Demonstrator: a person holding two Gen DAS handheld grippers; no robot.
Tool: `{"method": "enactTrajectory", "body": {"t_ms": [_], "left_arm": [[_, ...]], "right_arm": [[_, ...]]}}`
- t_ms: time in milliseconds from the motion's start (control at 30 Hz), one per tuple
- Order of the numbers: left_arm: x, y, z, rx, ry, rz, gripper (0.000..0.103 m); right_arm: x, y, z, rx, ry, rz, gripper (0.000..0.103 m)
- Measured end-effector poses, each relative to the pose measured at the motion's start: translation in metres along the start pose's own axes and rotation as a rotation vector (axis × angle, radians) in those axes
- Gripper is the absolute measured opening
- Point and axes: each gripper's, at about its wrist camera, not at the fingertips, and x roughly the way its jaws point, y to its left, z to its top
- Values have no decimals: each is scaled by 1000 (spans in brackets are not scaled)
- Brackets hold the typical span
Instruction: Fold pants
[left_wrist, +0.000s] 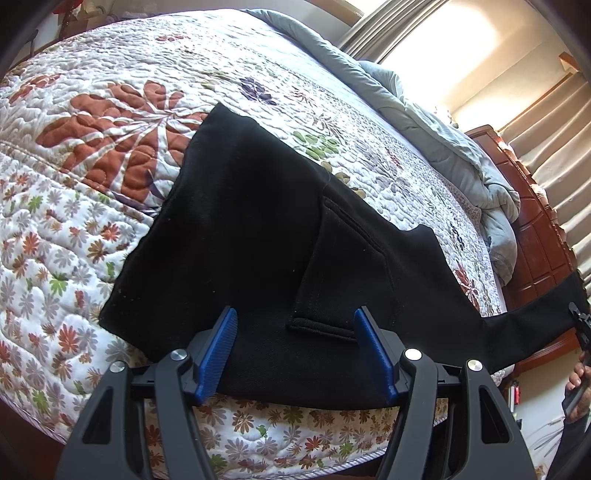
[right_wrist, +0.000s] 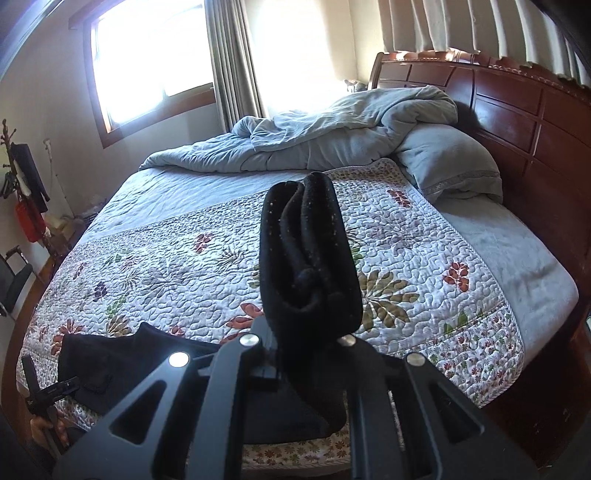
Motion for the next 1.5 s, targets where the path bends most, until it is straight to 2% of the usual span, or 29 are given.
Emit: {"method": "enactTrajectory", "body": {"t_ms": [633,967,1500], "left_arm": [[-5,4,-1,-11,-6,-13,66],[-5,4,-1,-14,-7,-16,66],[-12,6,-3,-16,-14,-31,66]], "right_arm": [[14,49,-7,-95,36,23,10],[21,86,-18,-229,45,-26,10],[32,128,-36,-366,49,-69,10]]}}
